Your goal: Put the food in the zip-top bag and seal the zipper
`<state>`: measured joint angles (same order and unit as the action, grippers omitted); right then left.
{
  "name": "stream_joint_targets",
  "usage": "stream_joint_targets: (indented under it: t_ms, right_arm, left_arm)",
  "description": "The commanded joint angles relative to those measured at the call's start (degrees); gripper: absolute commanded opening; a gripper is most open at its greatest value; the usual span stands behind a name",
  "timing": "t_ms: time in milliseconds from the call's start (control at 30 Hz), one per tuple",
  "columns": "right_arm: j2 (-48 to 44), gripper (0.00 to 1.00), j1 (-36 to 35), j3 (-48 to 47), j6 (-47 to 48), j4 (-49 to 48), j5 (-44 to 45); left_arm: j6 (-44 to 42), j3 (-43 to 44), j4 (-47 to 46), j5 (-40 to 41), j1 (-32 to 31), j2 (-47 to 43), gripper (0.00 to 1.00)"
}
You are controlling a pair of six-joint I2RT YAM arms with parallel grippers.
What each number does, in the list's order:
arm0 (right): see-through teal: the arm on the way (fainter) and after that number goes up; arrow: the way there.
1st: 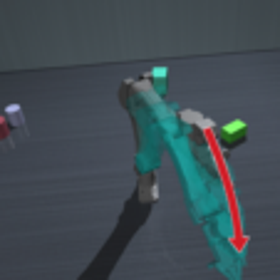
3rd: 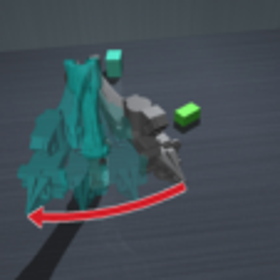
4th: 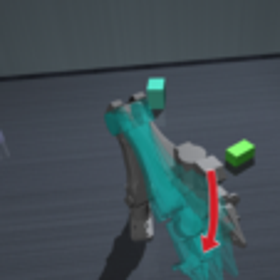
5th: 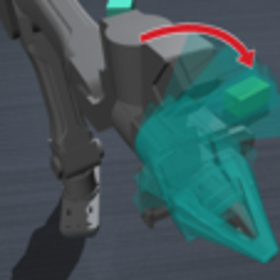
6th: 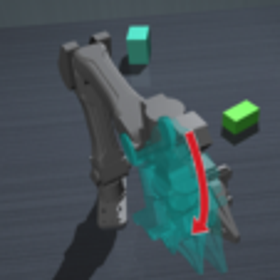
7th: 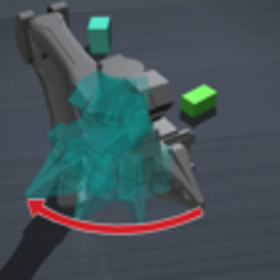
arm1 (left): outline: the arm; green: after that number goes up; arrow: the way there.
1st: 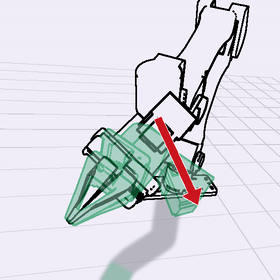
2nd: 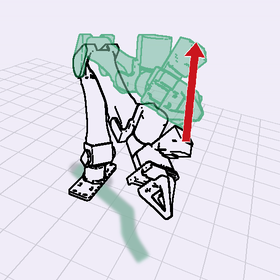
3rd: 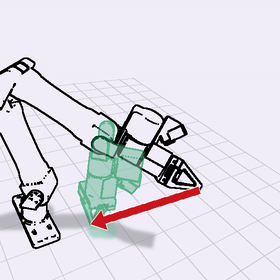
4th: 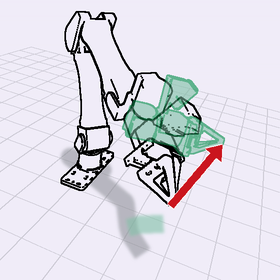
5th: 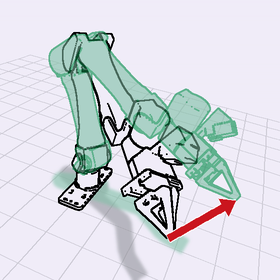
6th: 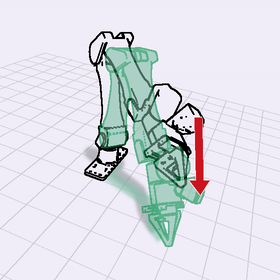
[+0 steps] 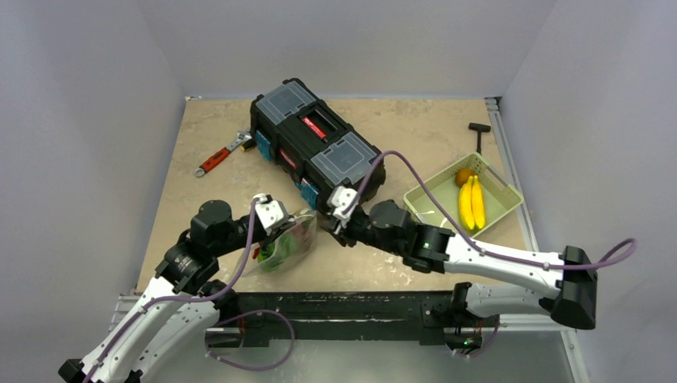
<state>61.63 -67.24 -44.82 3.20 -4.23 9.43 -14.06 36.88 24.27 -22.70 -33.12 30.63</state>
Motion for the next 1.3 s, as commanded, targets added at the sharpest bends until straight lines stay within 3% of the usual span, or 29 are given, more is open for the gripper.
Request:
stream_joint_targets:
  t_ms: [0,133,233,400,600,667,700,833,967,1267]
  right_arm:
    - [8.72,0.36,0.09,-11.37,10.0,4.66,-11.73]
    - [14.66,0.46,0.09,-18.24,13.58,9.64,-13.29]
    - [16.92,0.46,0.14,-21.05,15.36,11.24,-13.67]
    - [19.0,0.29,0.09,-22.99,17.38,12.19,-12.95]
    - [20.46,0.25,0.45,-22.44,18.67,10.35,-10.88]
    - [21.13,0.14,0.43,-22.76,18.46,9.41,-9.8]
    - [21.38,0.02,0.44,-22.98,17.9,8.74,-9.04]
    - [21.12,0.0,0.4,-21.97,15.42,4.85,-3.6]
    - [19.11,0.0,0.45,-18.83,4.35,-0.43,4.48]
    - [10.64,0.0,1.35,-10.73,-20.62,4.99,19.67]
  left_arm:
    - [0.6,1.71,-2.74,-1.29,0.07,-0.61,0.0]
    - [0.76,1.44,-3.15,-1.68,0.07,-1.17,0.0]
    - [0.78,1.44,-3.25,-2.04,0.03,-1.26,0.0]
    - [0.75,1.28,-3.26,-2.57,0.01,-1.6,0.0]
    - [0.67,0.91,-3.21,-2.76,0.04,-2.33,0.0]
    - [0.77,0.91,-3.1,-2.8,0.04,-2.42,0.0]
    - [0.9,0.87,-3.09,-2.75,0.03,-2.42,0.0]
    - [1.6,0.8,-3.19,-2.3,0.02,-2.3,0.0]
    - [2.95,1.59,-2.58,-0.48,0.03,-1.52,0.0]
    - [4.46,2.6,-1.33,2.25,0.05,0.24,0.0]
